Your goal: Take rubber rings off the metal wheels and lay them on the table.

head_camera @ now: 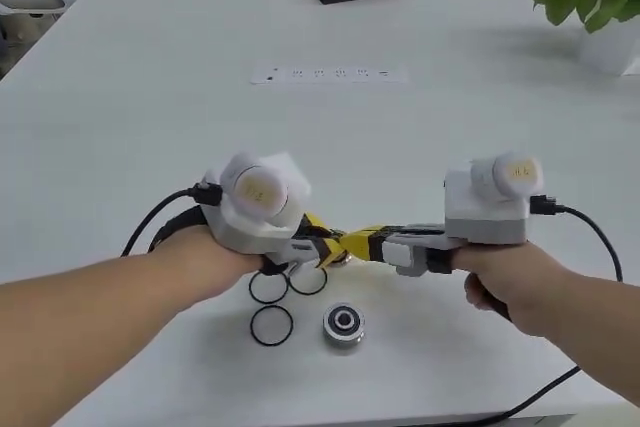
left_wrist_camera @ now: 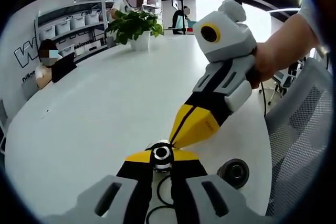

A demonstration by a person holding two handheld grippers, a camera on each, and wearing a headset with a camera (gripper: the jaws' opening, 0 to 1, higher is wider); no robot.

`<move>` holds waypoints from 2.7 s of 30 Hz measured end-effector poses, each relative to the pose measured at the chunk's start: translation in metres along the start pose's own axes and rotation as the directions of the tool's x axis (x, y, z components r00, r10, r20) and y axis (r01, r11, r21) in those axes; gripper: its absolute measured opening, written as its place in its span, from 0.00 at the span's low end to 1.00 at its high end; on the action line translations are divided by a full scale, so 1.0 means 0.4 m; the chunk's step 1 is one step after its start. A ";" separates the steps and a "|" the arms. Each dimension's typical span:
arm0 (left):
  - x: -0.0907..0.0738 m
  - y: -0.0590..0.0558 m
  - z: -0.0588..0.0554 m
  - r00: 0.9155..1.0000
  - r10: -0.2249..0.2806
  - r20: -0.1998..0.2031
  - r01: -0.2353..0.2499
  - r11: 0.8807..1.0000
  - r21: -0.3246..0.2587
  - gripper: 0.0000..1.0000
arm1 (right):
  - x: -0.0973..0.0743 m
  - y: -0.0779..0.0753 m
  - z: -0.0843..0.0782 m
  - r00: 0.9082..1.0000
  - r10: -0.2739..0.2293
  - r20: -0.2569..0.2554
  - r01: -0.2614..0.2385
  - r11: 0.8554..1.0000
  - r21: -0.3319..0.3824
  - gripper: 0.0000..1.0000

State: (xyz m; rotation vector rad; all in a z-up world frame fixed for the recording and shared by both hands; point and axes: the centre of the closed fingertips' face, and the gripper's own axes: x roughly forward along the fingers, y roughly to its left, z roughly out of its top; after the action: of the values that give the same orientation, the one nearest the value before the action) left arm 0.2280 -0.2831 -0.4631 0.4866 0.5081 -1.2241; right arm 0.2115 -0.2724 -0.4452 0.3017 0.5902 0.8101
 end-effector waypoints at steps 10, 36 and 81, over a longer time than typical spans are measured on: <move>0.000 0.000 0.001 1.000 0.001 0.000 -0.001 1.000 -0.005 0.06 | -0.017 0.010 -0.002 0.999 0.048 0.002 -0.048 0.999 0.014 0.00; -0.001 0.001 0.000 1.000 0.000 0.008 0.000 0.999 -0.049 0.07 | -0.015 -0.030 -0.010 0.998 -0.062 -0.011 0.062 0.998 -0.015 0.00; -0.101 -0.016 0.049 0.997 -0.030 0.071 0.031 0.999 -0.013 0.37 | -0.026 -0.022 0.036 0.999 -0.043 0.027 0.043 0.999 -0.014 0.00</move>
State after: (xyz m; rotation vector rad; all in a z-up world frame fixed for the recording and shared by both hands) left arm 0.2134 -0.2661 -0.4235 0.4234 0.4653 -1.2617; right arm 0.2197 -0.2865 -0.4339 0.2857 0.5634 0.7677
